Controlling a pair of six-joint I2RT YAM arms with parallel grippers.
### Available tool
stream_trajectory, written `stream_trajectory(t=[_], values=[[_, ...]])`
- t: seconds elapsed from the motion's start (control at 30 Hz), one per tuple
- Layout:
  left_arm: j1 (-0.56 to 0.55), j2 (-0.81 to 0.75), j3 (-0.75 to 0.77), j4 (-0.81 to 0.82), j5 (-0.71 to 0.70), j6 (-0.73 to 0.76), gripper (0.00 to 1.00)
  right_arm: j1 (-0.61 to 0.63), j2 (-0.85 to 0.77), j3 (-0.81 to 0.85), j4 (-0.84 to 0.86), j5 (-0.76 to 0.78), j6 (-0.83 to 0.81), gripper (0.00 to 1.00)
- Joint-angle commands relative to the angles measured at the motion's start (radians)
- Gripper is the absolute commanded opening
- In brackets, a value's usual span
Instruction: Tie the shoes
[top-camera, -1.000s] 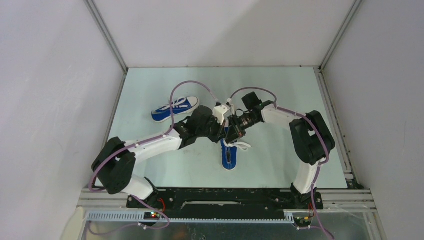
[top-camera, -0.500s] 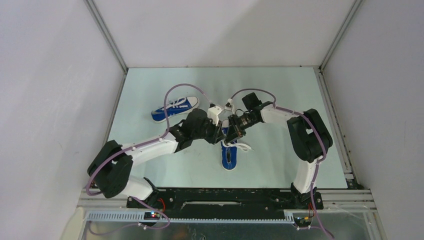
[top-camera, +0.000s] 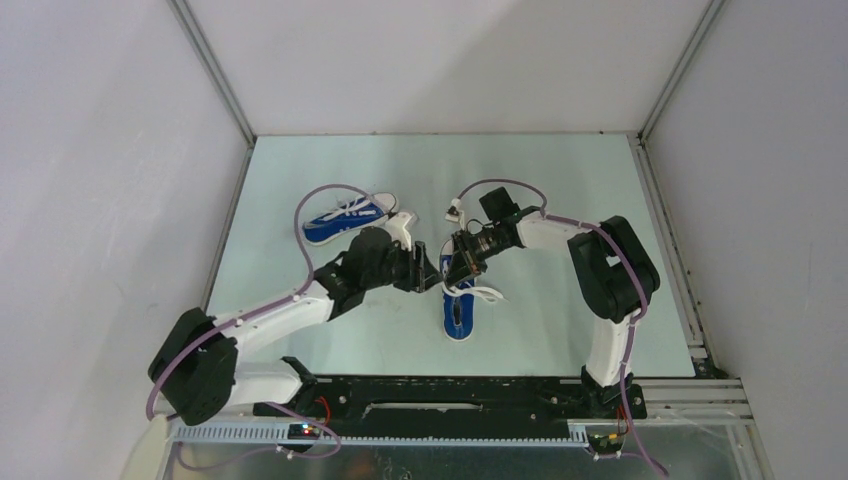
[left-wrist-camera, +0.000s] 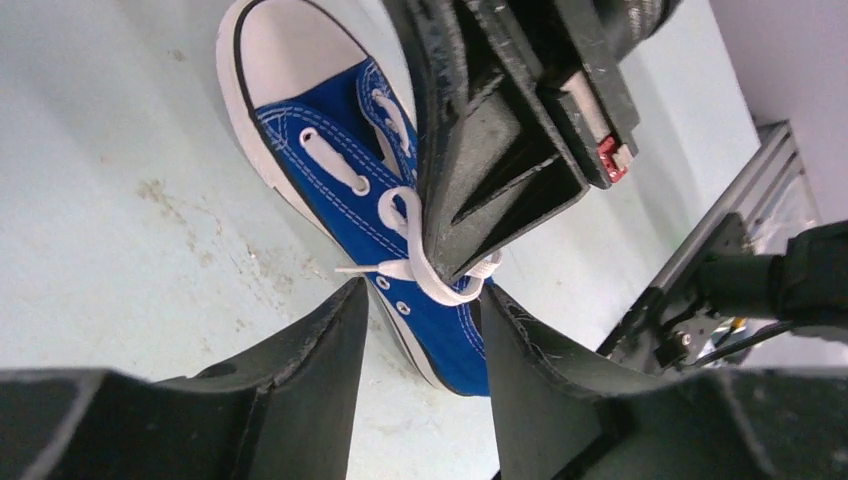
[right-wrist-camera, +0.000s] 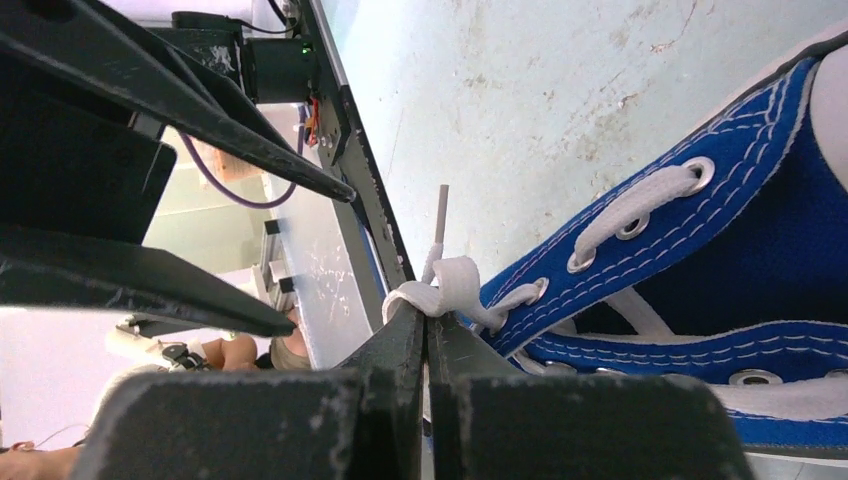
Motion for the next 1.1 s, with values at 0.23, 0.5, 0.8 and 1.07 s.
stream_trajectory(t=[0.23, 0.5, 0.8, 1.07], values=[[0.026, -0.026, -0.169, 0.240, -0.068, -0.768, 0.62, 0.006, 0.006, 0.012, 0.040, 0.010, 0.003, 0.00], [0.018, -0.010, -0.285, 0.404, -0.207, -1.068, 0.61, 0.007, 0.010, 0.011, 0.044, 0.002, 0.000, 0.00], [0.018, 0.082, -0.299, 0.520, -0.233, -1.184, 0.59, 0.008, 0.008, 0.012, 0.038, -0.003, -0.011, 0.00], [-0.026, 0.211, -0.253, 0.593, -0.237, -1.225, 0.47, 0.009, 0.011, 0.011, 0.044, -0.005, -0.008, 0.00]])
